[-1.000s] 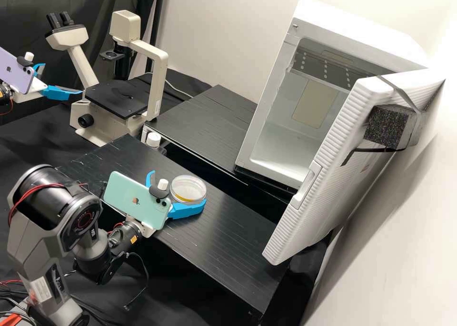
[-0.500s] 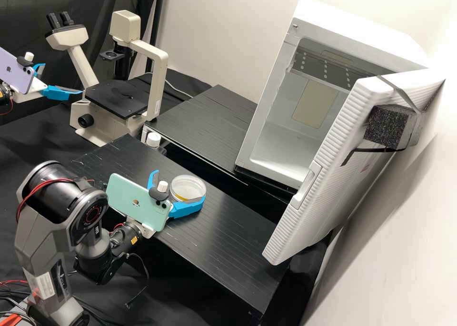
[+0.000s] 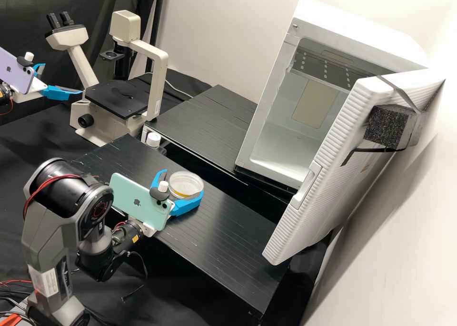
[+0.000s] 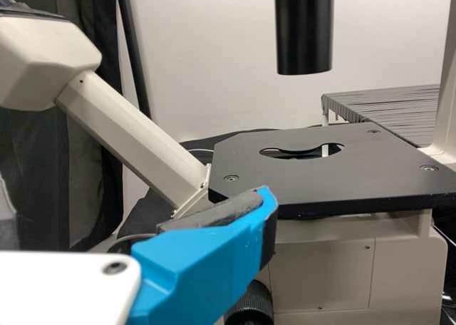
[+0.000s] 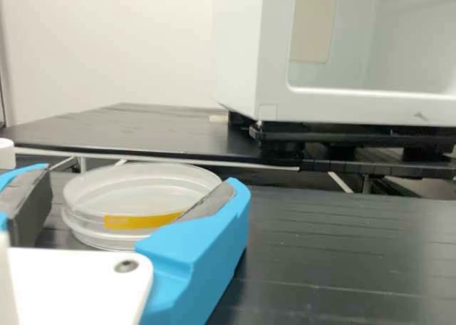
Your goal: Return the petri dish to the incubator.
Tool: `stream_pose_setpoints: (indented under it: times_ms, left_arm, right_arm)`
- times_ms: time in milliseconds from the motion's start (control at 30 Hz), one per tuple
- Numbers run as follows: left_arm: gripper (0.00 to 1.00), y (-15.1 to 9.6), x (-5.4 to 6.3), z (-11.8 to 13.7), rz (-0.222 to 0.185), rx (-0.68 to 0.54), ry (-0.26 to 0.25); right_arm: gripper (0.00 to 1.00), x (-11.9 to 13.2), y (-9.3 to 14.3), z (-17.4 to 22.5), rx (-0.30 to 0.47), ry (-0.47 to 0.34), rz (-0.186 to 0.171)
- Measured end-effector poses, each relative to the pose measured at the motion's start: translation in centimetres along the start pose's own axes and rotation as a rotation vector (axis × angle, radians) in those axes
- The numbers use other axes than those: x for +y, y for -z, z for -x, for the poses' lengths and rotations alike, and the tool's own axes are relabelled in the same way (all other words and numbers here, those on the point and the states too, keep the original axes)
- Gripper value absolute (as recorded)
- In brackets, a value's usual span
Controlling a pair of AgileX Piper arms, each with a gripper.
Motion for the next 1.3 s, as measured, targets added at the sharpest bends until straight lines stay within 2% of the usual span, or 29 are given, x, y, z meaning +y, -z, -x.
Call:
stream_pose_setpoints:
  times_ms: [733,767,1000,1300]
  left_arm:
    - [1.00,0.0,0.0,0.0,0.000,0.000,0.000]
    - [1.00,0.0,0.0,0.0,0.000,0.000,0.000]
    - [1.00,0.0,0.0,0.0,0.000,0.000,0.000]
    - [1.00,0.0,0.0,0.0,0.000,0.000,0.000]
  right_arm:
    - [0.00,-0.8,0.5,-1.6,-0.024,-0.014,0.016]
    - [1.00,-0.8,0.5,-1.6,-0.025,-0.014,0.016]
    - [1.00,-0.8,0.4,-1.6,-0.026,-0.015,0.016]
    - [1.00,-0.1,0.1,-1.4,0.010,0.000,0.022]
